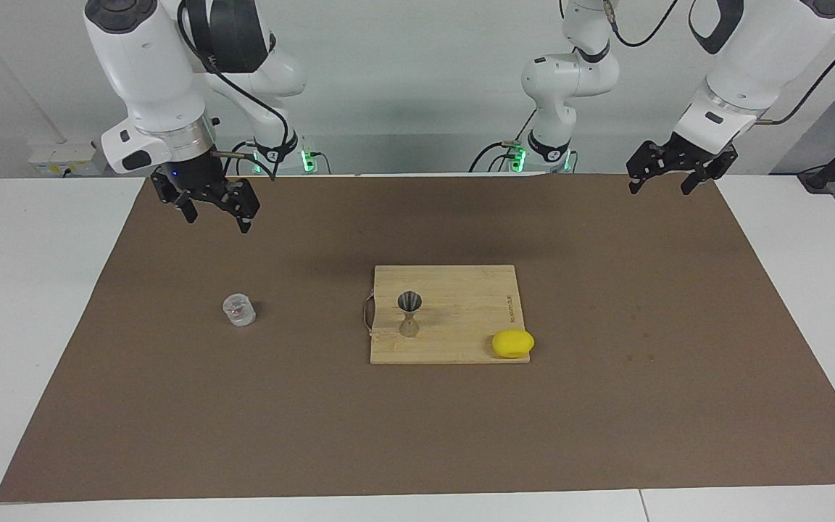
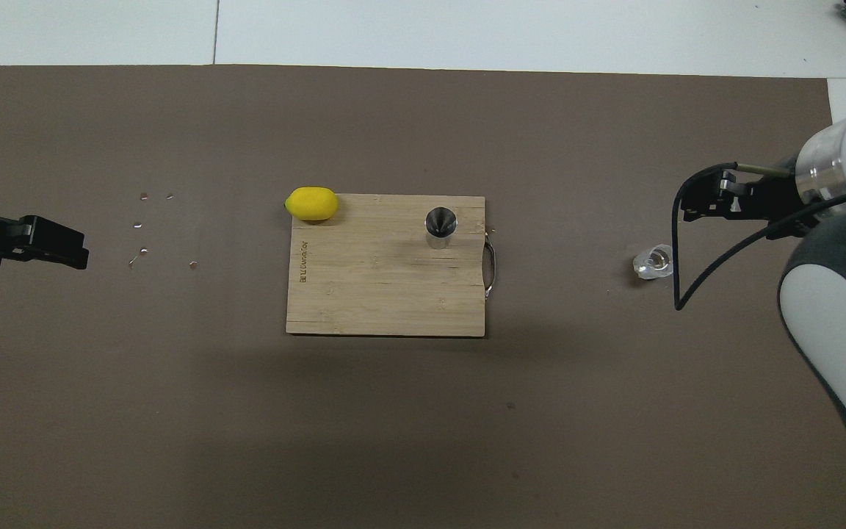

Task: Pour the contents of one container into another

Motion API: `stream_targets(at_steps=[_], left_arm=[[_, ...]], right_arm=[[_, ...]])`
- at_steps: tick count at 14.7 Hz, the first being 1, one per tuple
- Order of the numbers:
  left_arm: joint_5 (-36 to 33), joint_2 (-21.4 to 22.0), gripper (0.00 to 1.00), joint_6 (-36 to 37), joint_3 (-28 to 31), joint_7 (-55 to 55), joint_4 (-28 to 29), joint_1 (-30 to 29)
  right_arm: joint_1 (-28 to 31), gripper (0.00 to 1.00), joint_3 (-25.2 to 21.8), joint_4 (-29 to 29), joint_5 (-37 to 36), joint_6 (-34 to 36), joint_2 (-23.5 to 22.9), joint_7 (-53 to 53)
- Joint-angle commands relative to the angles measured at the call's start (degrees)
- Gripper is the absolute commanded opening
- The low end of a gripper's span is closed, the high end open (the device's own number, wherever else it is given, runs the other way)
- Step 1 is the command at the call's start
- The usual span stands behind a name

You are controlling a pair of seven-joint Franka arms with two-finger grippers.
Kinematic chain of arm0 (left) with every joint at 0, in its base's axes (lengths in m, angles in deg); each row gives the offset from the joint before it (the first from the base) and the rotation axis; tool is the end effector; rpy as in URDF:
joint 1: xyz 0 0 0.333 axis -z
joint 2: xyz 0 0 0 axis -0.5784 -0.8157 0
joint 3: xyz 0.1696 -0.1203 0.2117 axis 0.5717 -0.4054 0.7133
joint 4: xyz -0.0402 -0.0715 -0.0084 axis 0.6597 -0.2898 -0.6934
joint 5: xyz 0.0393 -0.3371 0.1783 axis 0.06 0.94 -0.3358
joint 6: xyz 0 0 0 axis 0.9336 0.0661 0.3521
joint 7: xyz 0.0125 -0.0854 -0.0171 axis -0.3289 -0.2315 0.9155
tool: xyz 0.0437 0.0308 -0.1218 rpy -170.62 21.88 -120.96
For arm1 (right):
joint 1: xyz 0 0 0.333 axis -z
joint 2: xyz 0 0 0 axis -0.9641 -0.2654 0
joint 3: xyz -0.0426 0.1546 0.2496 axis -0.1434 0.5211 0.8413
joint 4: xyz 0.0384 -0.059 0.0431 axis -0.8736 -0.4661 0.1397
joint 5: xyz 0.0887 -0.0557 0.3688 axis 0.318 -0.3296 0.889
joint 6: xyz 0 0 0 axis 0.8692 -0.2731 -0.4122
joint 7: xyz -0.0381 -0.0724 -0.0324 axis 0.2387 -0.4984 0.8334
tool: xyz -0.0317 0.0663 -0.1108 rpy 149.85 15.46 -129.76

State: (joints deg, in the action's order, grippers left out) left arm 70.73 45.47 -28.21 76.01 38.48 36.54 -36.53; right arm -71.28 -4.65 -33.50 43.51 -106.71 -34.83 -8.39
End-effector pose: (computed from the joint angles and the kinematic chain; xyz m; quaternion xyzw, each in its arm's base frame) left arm 0.5268 -0.0449 0.5762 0.9982 -0.0440 -0.0394 0.0098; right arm 0.5613 0.0611 0.5560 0.9921 -0.1226 0.0223 0.0169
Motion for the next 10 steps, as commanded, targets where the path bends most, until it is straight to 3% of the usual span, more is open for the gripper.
stream_targets(at_steps=[1,10], left_arm=[[-0.2,1.7,1.0,-0.7,-0.3,-0.4,1.8,-0.7],[-0.1,1.7,1.0,-0.7,-0.3,-0.4,1.8,-0.7]], right_arm=[[0.4,1.0,0.2,0.5,-0.6,1.6,1.0,2.0],[0.7,1.0,-0.1,-0.5,-0.3,5.1,3.2,3.9]])
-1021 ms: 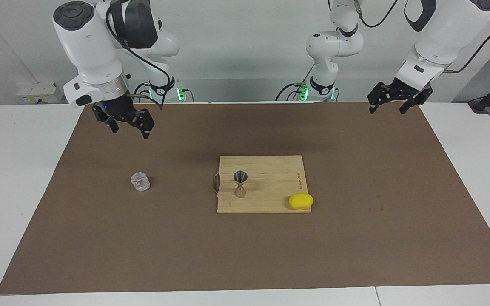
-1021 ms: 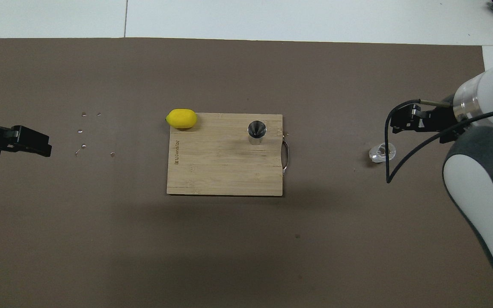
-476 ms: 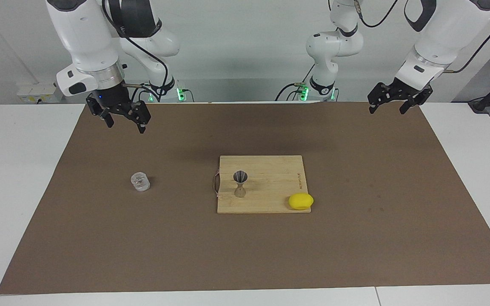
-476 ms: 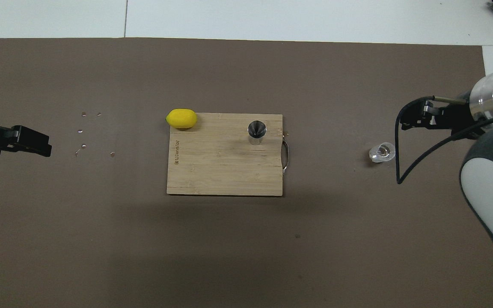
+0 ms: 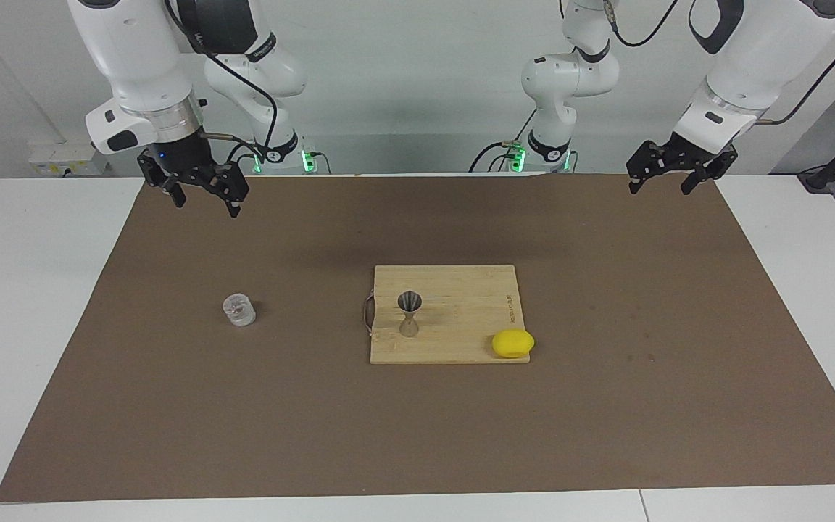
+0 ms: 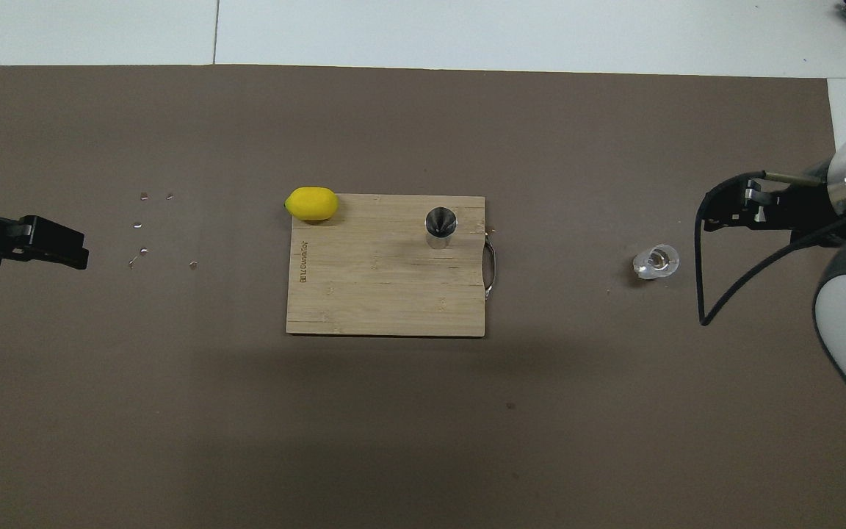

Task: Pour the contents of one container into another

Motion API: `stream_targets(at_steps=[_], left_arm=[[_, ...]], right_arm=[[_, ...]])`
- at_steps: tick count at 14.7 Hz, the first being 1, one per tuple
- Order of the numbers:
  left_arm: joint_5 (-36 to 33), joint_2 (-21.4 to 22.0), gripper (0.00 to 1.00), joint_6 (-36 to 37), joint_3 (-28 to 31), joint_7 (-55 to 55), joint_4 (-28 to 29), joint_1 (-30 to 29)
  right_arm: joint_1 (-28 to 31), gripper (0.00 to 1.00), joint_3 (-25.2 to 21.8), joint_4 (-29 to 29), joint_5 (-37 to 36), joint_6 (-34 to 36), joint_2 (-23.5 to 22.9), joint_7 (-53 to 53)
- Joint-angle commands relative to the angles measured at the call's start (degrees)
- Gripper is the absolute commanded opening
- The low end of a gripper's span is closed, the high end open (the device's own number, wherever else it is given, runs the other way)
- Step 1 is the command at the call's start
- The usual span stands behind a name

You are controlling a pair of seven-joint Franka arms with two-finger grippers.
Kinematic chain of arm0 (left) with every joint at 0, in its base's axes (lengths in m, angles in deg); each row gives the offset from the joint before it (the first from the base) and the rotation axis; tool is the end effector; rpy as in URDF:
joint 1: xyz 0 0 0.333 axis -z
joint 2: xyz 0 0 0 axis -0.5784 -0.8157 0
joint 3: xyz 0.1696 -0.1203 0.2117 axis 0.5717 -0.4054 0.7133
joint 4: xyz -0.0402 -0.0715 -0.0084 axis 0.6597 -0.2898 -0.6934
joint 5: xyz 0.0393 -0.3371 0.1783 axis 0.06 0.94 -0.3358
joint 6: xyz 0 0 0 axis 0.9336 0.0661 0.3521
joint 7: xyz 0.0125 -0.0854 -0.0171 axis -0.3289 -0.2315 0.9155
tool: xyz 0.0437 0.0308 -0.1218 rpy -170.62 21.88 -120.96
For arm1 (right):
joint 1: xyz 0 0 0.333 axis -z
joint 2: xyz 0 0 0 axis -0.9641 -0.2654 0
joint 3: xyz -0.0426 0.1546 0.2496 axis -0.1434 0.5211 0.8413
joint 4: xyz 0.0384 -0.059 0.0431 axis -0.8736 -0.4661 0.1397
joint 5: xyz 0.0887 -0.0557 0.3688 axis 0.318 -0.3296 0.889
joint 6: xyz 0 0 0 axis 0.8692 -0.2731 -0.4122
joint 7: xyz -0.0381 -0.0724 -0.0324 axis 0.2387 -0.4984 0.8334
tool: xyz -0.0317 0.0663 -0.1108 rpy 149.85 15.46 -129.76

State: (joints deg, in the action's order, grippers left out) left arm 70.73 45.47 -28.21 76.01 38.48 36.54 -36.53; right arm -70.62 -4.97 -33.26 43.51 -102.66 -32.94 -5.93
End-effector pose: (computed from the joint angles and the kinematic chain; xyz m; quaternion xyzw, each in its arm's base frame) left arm 0.5268 -0.0449 0.5762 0.9982 -0.0440 -0.0394 0.0098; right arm 0.5458 0.0508 0.5697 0.9935 -0.1110 0.0058 0.0242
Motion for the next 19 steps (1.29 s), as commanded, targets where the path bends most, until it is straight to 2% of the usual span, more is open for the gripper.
stream_targets(at_steps=[1,4,6,8,19], left_arm=[[-0.1,1.7,1.0,-0.7,-0.3,-0.4,1.8,-0.7],[-0.2,1.7,1.0,-0.7,-0.3,-0.4,1.8,-0.7],[-0.2,1.7,1.0,-0.7,-0.3,-0.4,1.8,-0.7],[-0.2,1.7,1.0,-0.7,-0.3,-0.4,1.8,-0.7],[-0.2,1.7,1.0,-0.7,-0.3,-0.4,1.8,-0.7]], right_arm=[[-0.8,1.0,0.0,-0.7,0.2,1.3,1.3,1.4],[-4.9,1.0,-4.2,-0.8,0.5,1.3,1.4,1.2],[-6.2,1.0,-4.7,-1.2,0.5,1.0,1.5,0.9],[-8.6,1.0,-7.3,-1.4,0.5,1.0,1.5,0.9],[-8.2,1.0,-7.4,-4.1,2.1,0.4,2.9,1.4]])
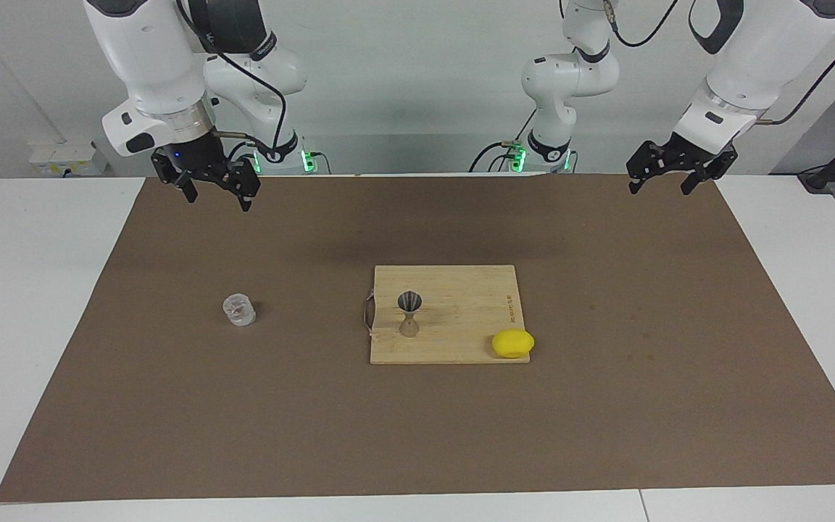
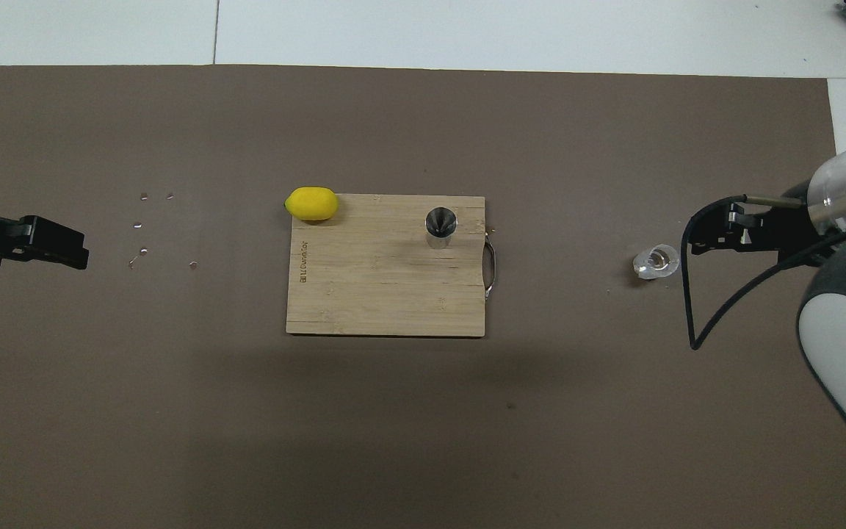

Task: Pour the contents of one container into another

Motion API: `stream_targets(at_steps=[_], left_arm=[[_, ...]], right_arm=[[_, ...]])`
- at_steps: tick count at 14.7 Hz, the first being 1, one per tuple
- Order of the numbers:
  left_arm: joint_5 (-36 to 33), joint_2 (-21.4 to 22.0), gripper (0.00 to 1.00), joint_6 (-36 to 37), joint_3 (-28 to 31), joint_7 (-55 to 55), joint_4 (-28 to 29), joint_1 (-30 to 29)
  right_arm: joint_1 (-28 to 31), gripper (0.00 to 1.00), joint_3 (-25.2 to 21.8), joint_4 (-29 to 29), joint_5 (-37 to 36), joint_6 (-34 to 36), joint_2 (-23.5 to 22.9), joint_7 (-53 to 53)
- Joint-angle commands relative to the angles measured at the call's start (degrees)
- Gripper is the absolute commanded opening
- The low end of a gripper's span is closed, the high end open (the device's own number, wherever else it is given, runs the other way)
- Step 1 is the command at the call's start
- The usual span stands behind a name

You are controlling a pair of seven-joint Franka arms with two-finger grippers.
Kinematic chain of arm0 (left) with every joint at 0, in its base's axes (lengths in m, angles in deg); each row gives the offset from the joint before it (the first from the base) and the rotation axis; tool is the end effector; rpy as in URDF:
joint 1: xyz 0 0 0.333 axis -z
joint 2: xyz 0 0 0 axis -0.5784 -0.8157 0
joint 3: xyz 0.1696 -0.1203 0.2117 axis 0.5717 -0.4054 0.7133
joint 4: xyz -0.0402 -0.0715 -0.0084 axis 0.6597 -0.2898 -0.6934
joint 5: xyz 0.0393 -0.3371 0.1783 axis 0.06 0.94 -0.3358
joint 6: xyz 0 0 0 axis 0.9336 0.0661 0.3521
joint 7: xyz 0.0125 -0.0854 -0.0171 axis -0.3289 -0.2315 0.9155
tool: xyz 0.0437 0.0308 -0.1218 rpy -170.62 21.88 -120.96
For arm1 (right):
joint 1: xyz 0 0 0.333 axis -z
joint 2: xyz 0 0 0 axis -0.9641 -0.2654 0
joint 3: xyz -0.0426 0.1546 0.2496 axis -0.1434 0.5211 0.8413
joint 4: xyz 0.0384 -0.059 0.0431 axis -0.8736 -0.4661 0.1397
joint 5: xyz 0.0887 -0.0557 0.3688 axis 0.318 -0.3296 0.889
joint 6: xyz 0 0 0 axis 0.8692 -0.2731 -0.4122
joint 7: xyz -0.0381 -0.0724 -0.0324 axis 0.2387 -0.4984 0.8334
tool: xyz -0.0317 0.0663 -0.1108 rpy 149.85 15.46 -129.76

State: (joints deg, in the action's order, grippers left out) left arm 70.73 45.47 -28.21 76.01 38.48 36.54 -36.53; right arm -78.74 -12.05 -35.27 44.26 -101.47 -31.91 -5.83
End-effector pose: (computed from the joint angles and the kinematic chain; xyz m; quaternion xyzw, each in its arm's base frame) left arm 0.5268 -0.0449 0.5762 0.9982 -0.0440 -0.0394 0.0098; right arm 0.5354 0.0615 0.5614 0.9945 -0.1013 -0.0138 0.0227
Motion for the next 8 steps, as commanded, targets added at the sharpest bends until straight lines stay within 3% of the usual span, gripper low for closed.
stream_targets(at_steps=[1,8], left_arm=[[-0.2,1.6,1.0,-1.4,-0.3,-0.3,1.8,-0.7],[-0.1,1.6,1.0,-2.2,-0.3,-0.1,1.8,-0.7]], right_arm=[[-0.2,1.0,-0.3,-2.1,1.3,-0.7,1.8,1.3],[-0.1,1.0,-0.3,-2.2,2.7,-0.7,2.0,1.4]])
